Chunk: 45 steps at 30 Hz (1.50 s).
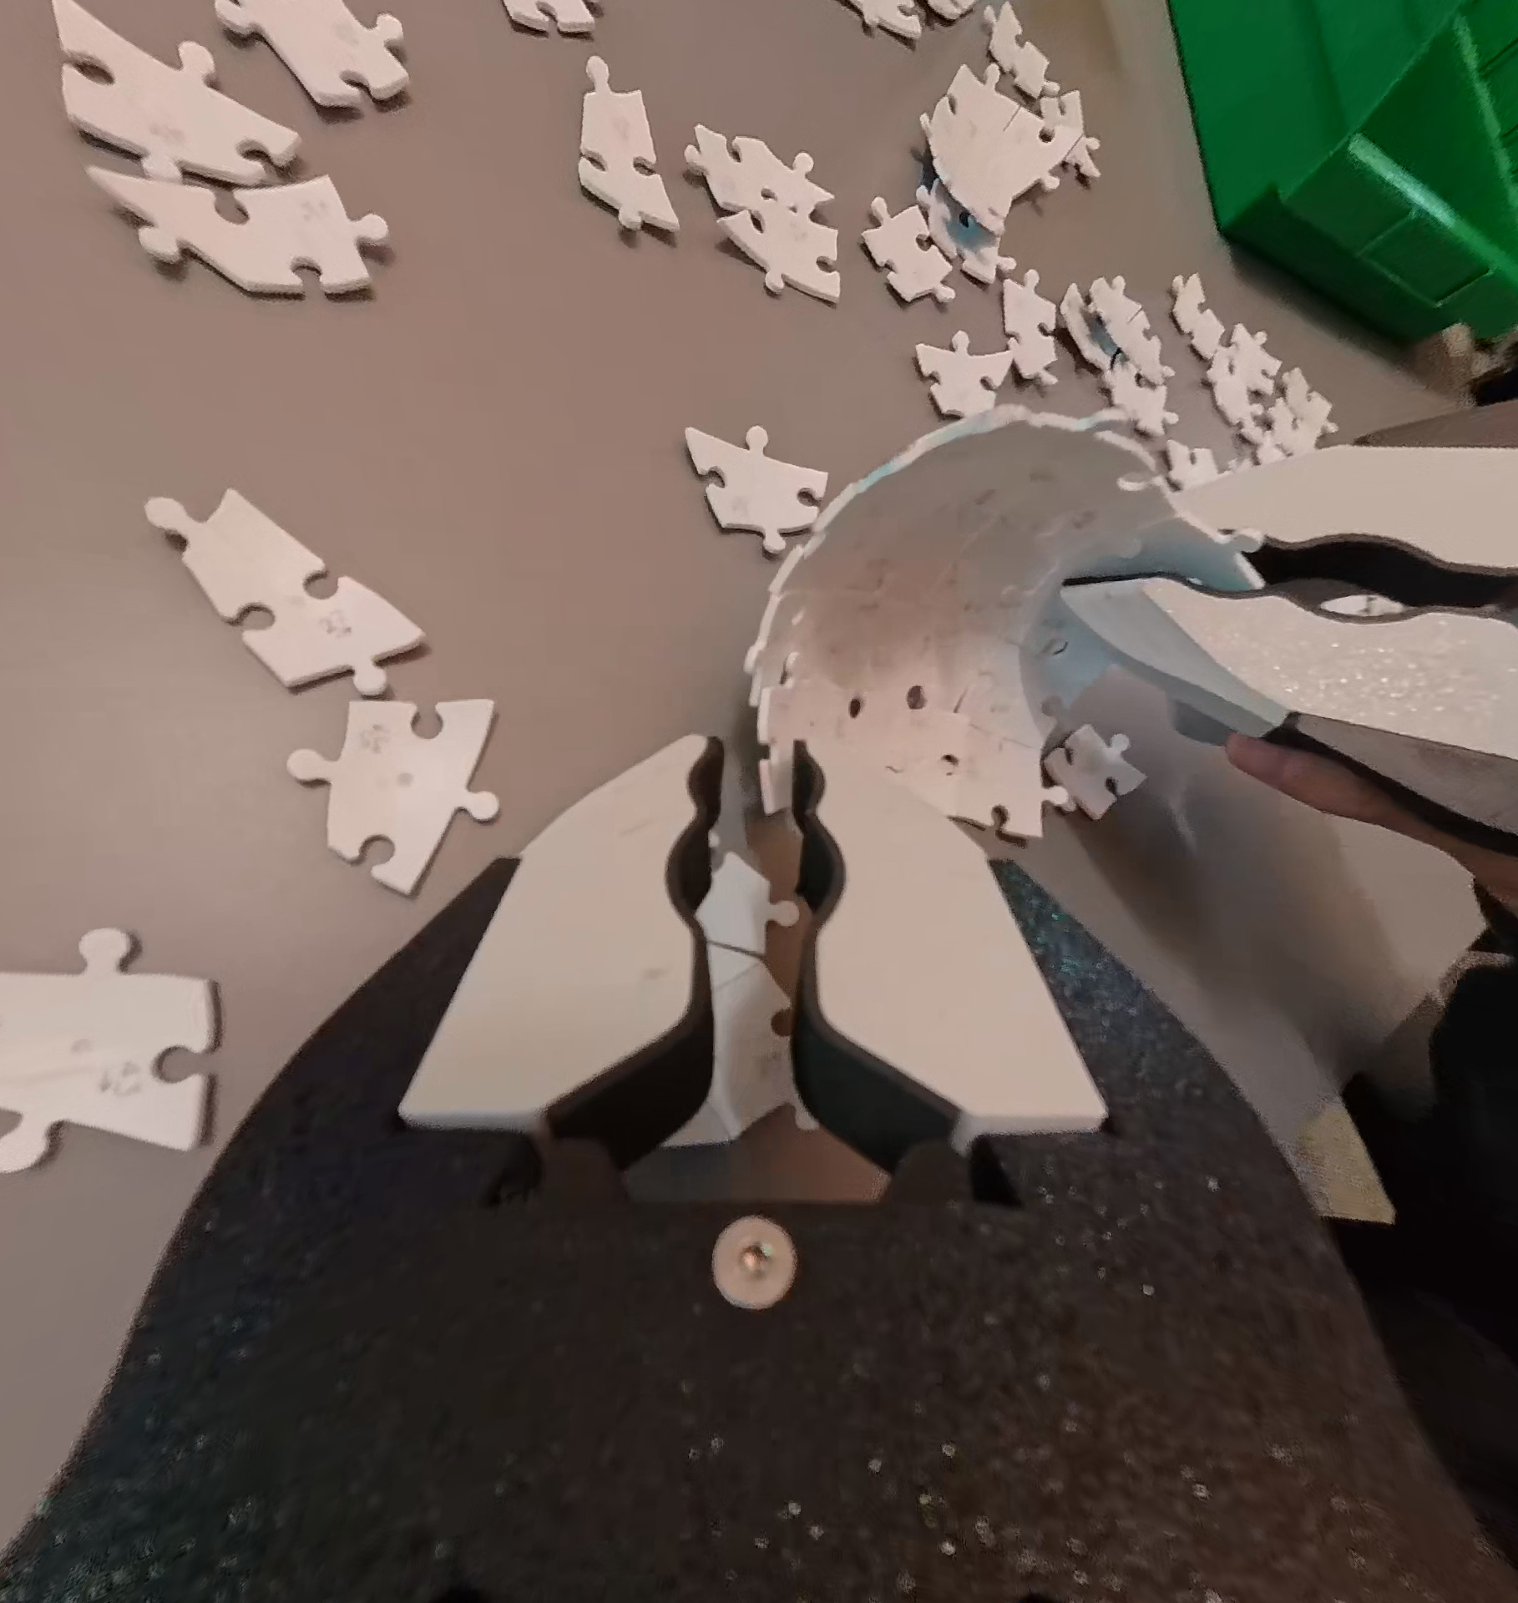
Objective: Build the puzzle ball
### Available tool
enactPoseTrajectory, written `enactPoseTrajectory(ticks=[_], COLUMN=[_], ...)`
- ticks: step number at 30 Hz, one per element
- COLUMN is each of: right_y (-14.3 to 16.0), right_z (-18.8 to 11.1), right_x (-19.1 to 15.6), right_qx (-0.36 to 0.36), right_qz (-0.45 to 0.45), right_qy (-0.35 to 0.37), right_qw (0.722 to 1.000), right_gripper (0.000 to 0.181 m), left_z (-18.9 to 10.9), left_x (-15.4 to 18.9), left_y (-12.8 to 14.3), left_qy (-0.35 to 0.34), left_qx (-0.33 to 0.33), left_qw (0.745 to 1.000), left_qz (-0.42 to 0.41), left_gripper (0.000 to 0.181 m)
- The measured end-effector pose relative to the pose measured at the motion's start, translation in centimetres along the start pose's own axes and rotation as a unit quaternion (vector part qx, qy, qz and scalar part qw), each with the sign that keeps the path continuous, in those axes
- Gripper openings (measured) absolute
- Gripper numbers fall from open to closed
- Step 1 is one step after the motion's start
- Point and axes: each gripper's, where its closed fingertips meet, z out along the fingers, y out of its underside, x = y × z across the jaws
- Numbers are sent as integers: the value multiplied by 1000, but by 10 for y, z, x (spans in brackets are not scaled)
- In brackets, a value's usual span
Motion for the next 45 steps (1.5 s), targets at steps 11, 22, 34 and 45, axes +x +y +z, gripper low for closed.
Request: enactPoseTrajectory(ticks=[11,22,34,45], right_y=[-7,-2,14,24], right_z=[-1,-6,-18,-16], right_x=[1,-4,25,33], right_qx=[9,-19,-17,-10], right_qz=[-54,-43,37,84], right_qy=[19,2,10,-6], right_qw=[998,999,999,996], right_gripper=[6,6,5,5], left_z=[2,11,4,13], left_x=[29,31,27,22], left_y=[-5,18,16,22], left_qy=[-50,-76,-86,-74], left_qx=[-4,-30,-34,-90], left_qw=[953,936,933,918], left_qz=[299,341,348,379], left_gripper=[0,5,11,11])
